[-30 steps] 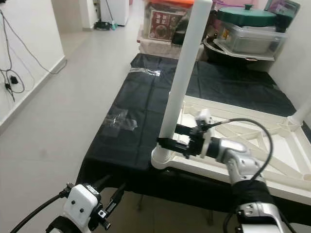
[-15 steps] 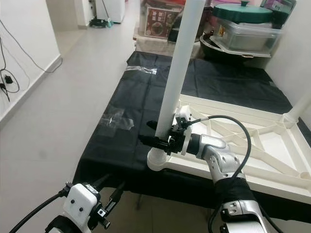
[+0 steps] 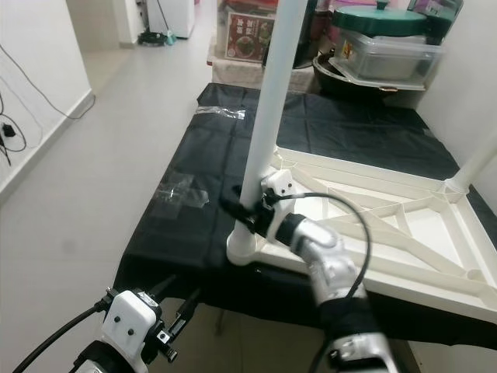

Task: Building children table

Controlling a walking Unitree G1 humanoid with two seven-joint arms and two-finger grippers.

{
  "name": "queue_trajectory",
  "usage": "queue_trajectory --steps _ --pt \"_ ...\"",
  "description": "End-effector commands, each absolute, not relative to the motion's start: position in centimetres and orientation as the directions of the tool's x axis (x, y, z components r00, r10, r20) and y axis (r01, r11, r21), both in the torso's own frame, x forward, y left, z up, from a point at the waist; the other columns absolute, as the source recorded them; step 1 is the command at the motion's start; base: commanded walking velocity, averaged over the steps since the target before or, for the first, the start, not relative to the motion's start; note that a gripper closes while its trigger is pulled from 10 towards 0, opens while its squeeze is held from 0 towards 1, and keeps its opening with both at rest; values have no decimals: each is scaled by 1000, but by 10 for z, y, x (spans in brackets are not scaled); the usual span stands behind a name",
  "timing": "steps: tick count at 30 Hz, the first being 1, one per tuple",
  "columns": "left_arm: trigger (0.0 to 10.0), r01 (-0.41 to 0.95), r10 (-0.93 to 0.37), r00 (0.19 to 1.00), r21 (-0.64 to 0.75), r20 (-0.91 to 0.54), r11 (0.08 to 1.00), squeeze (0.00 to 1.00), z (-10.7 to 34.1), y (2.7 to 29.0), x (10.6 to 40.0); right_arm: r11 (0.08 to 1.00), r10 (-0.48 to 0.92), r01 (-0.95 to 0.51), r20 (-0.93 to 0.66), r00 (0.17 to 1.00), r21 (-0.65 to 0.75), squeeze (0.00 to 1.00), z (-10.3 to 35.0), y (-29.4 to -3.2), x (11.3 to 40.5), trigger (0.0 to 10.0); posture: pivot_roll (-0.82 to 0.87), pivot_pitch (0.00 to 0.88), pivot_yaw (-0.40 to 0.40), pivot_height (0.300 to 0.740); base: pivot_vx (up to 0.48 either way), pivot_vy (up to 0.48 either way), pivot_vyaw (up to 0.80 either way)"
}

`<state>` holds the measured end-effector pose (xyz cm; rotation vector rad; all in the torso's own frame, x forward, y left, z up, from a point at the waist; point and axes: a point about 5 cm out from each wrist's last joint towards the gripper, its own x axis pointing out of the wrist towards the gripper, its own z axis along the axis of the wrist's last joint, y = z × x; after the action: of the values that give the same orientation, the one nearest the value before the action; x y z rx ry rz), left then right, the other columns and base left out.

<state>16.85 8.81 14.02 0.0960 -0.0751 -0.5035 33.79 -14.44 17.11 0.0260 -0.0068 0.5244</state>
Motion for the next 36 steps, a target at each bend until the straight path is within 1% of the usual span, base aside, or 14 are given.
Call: queue_trajectory --steps 1,3,5,8,10,16,17,20,21,23,24,28,30,36 --pt "10000 476 -481 876 106 28 873 0 137 89 168 979 206 -205 -158 966 22 0 140 -172 333 0 91 95 -82 740 0 0 0" --pt "10000 476 -481 876 106 28 873 0 137 89 168 979 206 -205 -158 966 22 0 140 -172 333 0 91 95 -82 740 0 0 0" --pt "10000 478 -484 875 108 27 872 0 136 89 169 992 -112 118 -154 982 32 0 139 -172 324 0 90 92 -79 740 0 0 0" --pt "10000 480 -486 874 111 27 870 0 136 89 170 945 -280 300 -153 948 130 0 143 -141 318 0 101 88 -84 740 0 0 0" --pt "10000 480 -486 874 111 27 870 0 136 89 170 945 -280 300 -153 948 130 0 143 -141 318 0 101 88 -84 740 0 0 0" --pt "10000 478 -484 875 112 26 871 0 136 88 169 956 -168 204 -174 970 213 0 145 -81 318 0 107 80 -89 740 0 0 0" --pt "10000 478 -484 875 111 25 871 0 135 88 169 961 -119 157 -174 978 227 0 144 -74 317 10000 104 78 -90 740 0 0 0" --pt "10000 478 -484 875 110 25 871 0 135 88 168 963 -92 132 -173 981 235 0 144 -71 317 10000 104 78 -90 740 0 0 0" --pt "10000 479 -484 875 109 24 871 0 135 88 168 967 -21 53 -131 991 249 1000 146 -71 317 10000 104 78 -90 740 0 0 0" --pt "10000 480 -485 874 107 24 871 0 135 88 168 974 28 -4 -99 995 228 1000 147 -75 319 10000 98 72 -91 740 0 0 0" --pt "10000 480 -485 874 105 23 871 0 134 87 169 969 108 -87 -79 991 230 0 146 -81 323 10000 98 68 -93 740 0 0 0" --pt "10000 481 -486 874 103 23 871 0 133 86 169 957 221 -202 -71 973 208 0 144 -95 330 10000 93 63 -91 740 0 0 0" --pt "10000 480 -485 874 101 23 871 0 133 86 170 880 434 -414 -41 900 232 0 146 -109 339 10000 94 62 -93 740 0 0 0" --pt "10000 481 -486 874 100 23 871 0 132 86 171 739 658 -632 -46 752 235 0 156 -123 352 10000 100 48 -95 740 0 0 0"
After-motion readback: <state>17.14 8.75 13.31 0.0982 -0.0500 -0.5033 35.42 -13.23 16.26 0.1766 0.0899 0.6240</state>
